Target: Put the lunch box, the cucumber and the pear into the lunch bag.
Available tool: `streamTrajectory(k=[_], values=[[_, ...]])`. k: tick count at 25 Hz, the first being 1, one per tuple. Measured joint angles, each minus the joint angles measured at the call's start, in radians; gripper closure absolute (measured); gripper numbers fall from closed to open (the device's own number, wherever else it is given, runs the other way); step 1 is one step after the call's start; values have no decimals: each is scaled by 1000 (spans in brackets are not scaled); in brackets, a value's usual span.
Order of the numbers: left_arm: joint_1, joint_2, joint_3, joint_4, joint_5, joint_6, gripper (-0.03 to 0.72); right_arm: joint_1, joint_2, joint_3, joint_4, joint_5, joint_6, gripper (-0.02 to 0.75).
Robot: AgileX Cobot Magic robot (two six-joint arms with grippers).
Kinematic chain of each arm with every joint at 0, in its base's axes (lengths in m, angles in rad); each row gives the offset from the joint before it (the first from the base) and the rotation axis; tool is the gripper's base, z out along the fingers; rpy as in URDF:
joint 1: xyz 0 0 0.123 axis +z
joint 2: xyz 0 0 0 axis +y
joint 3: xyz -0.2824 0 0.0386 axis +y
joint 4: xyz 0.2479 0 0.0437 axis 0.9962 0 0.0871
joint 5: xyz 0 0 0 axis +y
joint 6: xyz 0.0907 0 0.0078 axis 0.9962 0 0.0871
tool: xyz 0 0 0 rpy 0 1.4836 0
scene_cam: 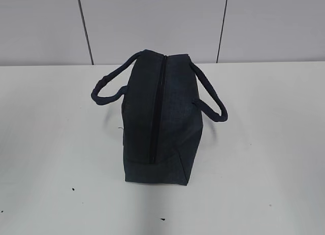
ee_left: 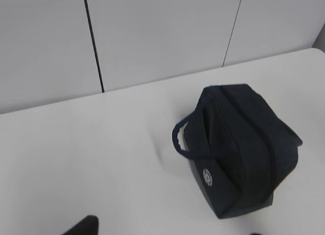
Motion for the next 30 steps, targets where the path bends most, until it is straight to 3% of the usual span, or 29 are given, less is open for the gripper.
streamTrajectory(k=[14, 23, 30], values=[[0, -533, 566, 9, 5, -3, 180, 0, -459, 369, -28, 2, 8, 259], [0, -830, 773, 41, -55, -4, 180, 0, -480, 494, -80, -9, 8, 259], [0, -859, 833, 15, -145, -4, 180, 0, -480, 581, -90, -96, 8, 260]])
